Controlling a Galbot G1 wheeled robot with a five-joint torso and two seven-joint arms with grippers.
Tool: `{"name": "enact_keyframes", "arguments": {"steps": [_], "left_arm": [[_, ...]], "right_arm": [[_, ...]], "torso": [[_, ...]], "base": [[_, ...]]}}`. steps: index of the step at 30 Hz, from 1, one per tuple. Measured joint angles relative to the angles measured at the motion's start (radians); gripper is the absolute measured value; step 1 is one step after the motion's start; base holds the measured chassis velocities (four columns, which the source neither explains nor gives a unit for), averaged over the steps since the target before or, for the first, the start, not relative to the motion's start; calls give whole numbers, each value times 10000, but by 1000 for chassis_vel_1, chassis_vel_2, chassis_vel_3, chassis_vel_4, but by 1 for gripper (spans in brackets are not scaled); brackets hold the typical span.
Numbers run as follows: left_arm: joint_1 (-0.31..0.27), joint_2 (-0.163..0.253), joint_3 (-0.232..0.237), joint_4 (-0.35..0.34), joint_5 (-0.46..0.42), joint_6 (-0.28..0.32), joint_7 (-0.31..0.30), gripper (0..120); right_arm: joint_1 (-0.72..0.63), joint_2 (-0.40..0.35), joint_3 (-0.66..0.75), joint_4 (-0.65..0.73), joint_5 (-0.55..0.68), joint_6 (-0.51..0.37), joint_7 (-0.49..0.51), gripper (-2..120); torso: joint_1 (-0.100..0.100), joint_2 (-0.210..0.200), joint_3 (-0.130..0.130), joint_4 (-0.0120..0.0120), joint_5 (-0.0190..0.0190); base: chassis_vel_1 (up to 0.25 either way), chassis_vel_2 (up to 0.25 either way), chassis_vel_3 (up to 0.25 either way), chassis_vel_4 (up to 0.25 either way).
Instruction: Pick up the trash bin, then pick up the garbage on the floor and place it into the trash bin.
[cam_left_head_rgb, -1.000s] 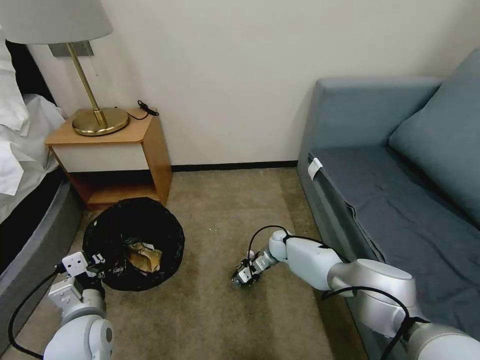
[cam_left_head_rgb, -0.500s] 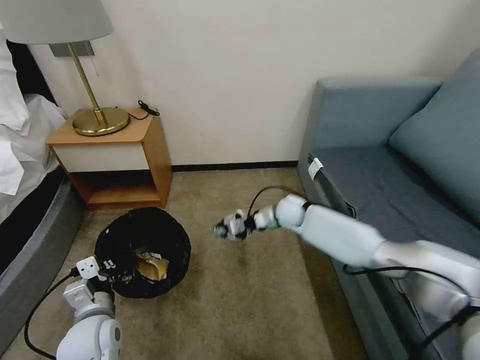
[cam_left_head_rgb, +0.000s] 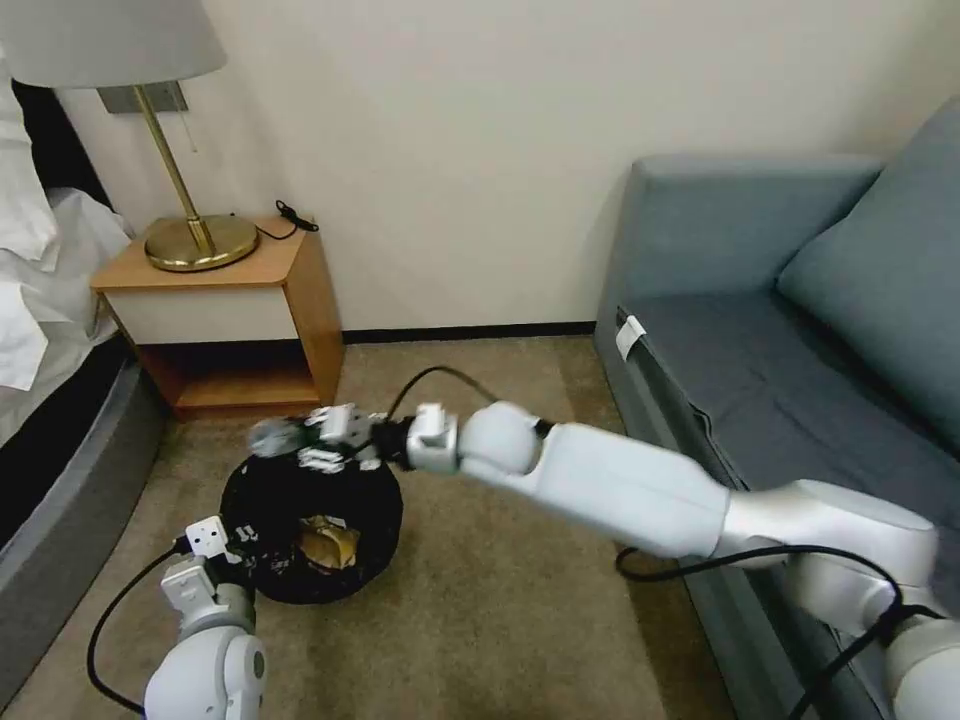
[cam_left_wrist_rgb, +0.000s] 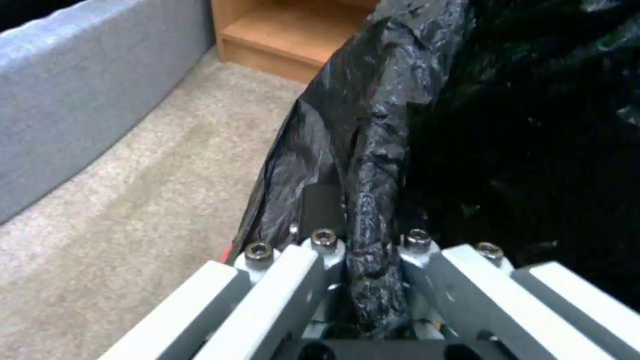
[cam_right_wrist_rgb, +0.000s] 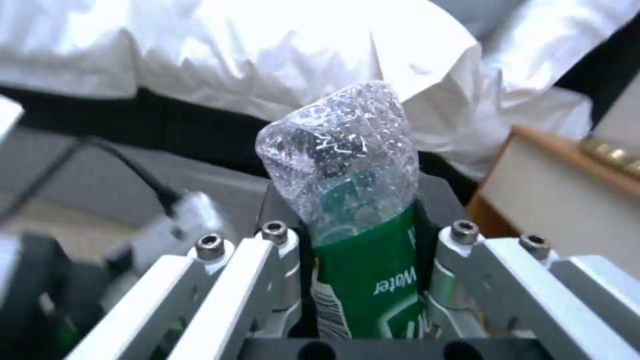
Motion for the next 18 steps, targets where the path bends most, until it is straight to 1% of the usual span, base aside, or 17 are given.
{"name": "enact_keyframes", "arguments": {"steps": [2,3,7,9,10,14,15,16,18], "left_arm": [[0,0,21,-36,-56,27,-23,2],[1,0,64,-138,-208,81,-83,2],[66,0,109,-435,-454,160,-129,2],[115,0,109,-631,-536,222,-138,2],[115,0,109,-631,-536,222,-138,2],[158,0,106,-827,-598,307,-154,2],[158,0,106,-827,-598,307,-154,2],[170,0,106,-851,-608,316,-161,2],[203,0,98,-886,-638,331,-169,2]], "right_arm": [[-96,66,-79,35,110,-47,169,23],[-245,146,-239,46,184,-97,439,23],[-460,202,-563,-117,-138,-113,858,23],[-508,155,-660,-175,-338,-112,963,30],[-508,155,-660,-175,-338,-112,963,30],[-557,68,-689,-174,-483,-99,1073,48],[-557,68,-689,-174,-483,-99,1073,48],[-565,61,-680,-174,-499,-96,1077,51],[-567,29,-615,-173,-536,-81,1097,61]], "torso": [[0,0,0,-1,1],[0,0,0,-1,1],[0,0,0,-3,2],[0,0,0,-2,2],[0,0,0,-2,2],[0,0,0,-3,2],[0,0,0,-3,2],[0,-1,0,-3,3],[0,0,0,-2,3]], "base": [[0,0,0,0],[0,0,0,0],[0,0,0,0],[0,0,0,0],[0,0,0,0],[0,0,0,0],[0,0,0,0],[0,0,0,0],[0,0,0,0]]}}
